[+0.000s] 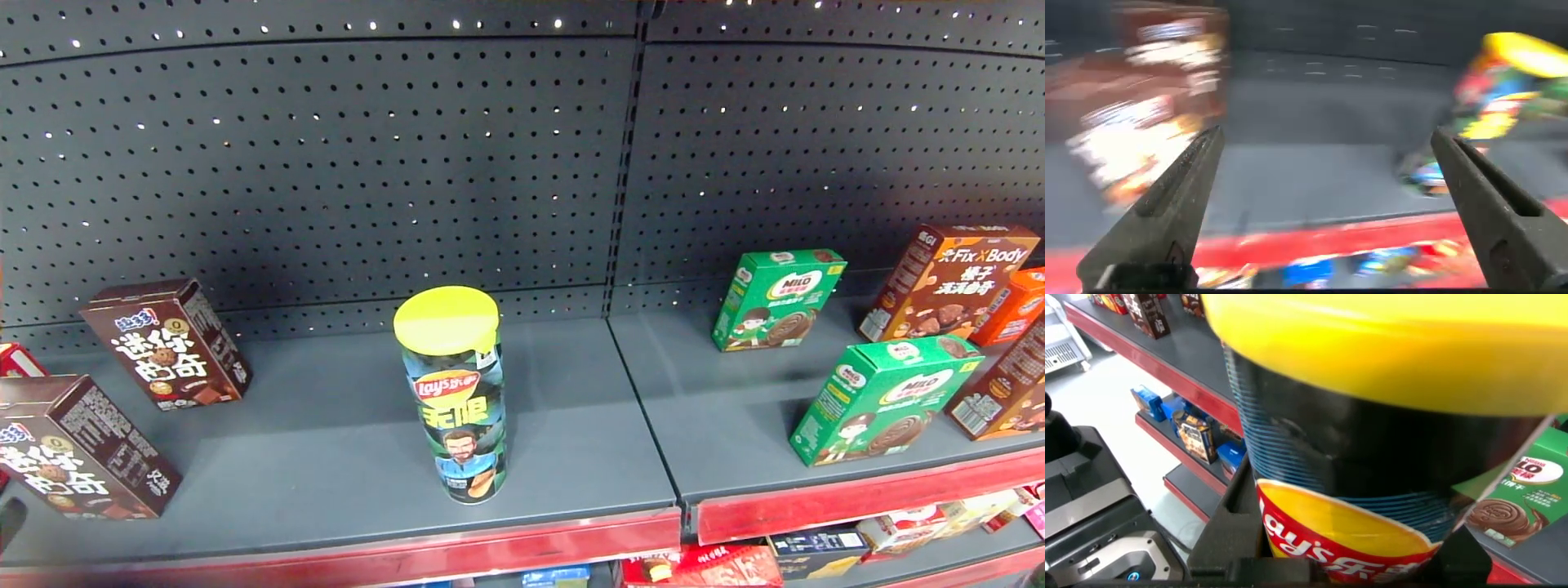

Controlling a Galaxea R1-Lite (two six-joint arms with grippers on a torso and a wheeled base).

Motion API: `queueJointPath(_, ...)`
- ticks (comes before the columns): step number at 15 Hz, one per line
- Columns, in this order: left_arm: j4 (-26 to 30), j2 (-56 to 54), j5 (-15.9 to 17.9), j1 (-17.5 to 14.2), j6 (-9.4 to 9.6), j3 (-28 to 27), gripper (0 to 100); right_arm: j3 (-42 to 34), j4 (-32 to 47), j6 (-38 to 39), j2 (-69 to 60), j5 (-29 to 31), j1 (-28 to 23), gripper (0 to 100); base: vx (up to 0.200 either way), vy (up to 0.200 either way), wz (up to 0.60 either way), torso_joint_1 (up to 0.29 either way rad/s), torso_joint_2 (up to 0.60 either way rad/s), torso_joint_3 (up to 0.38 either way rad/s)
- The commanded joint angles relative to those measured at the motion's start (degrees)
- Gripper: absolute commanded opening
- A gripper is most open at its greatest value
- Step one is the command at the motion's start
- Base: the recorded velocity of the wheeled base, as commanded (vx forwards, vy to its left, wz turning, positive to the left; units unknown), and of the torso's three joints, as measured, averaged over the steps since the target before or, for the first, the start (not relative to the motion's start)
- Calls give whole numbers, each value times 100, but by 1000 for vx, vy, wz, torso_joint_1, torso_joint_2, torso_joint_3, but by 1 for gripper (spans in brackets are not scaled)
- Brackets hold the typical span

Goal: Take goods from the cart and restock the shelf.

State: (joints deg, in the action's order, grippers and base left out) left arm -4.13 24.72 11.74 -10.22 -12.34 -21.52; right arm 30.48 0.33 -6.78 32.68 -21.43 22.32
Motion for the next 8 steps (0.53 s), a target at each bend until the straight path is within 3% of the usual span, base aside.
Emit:
queueJointPath(1,422,-864,-524,-121,170,33,100,-15,2,1,-131,-1,0,0,0,0,0,0,0,0)
queueJointPath(4,923,-1347,-1200,-367,425,148,100,-68,29,80,-368,7,0,0,0,0,0,0,0,0)
queueJointPath(8,1037,-2420,-2246,-710,1032,1176,100,-68,46,133,-614,7,-8,0,0,0,0,0,0,0)
